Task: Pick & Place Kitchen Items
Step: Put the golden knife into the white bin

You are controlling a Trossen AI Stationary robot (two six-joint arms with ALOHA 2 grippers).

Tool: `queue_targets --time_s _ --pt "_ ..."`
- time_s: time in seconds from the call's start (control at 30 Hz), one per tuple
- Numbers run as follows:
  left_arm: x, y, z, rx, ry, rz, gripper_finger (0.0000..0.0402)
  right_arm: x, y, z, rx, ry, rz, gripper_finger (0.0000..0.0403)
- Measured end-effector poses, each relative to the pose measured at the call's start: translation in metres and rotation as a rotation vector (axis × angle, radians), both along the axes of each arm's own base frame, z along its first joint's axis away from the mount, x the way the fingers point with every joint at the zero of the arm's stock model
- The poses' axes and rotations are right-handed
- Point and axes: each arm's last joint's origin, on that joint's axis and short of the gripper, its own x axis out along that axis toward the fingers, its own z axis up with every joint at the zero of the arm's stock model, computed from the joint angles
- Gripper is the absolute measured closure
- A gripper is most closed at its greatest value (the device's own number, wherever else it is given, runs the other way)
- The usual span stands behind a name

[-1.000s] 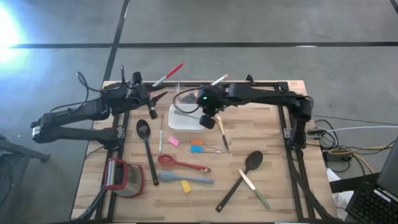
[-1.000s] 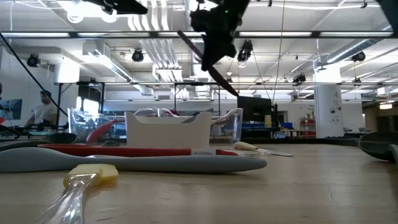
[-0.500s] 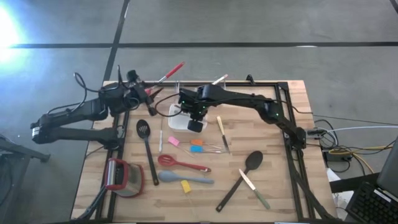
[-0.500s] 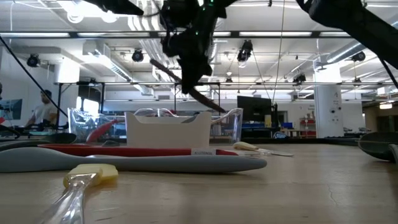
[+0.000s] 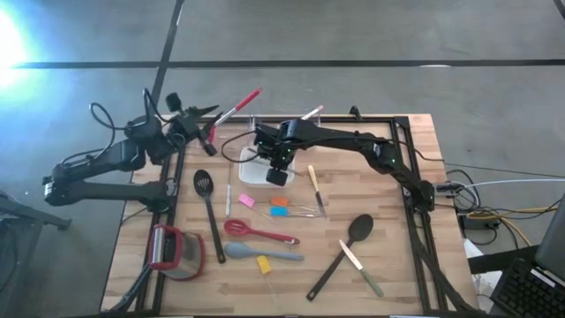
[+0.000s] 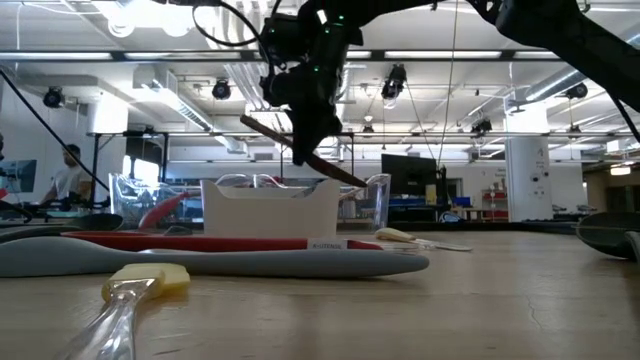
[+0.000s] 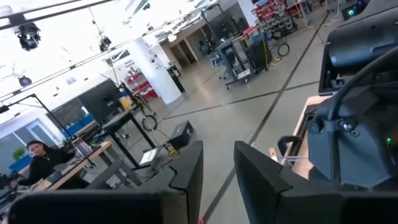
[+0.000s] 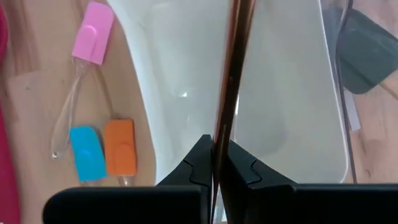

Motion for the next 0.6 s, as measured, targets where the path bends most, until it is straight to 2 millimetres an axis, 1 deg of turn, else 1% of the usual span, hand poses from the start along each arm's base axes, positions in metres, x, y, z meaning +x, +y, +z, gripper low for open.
queue_targets --time_s 0.17,0.33,0.6 --pt "0.005 0.001 -0.003 -0.01 0.018 0.0 0.0305 0.001 -0.002 -0.006 -0.001 -0.008 -0.008 0.0395" --pt "0.007 0.002 -0.004 -0.014 0.028 -0.001 0.0305 0.002 -0.002 -0.016 -0.001 -0.003 -0.004 0.0395" --pt "0.007 0.002 -0.005 -0.016 0.033 -0.001 0.0307 0.001 -0.002 -0.025 0.004 0.019 -0.003 0.0395"
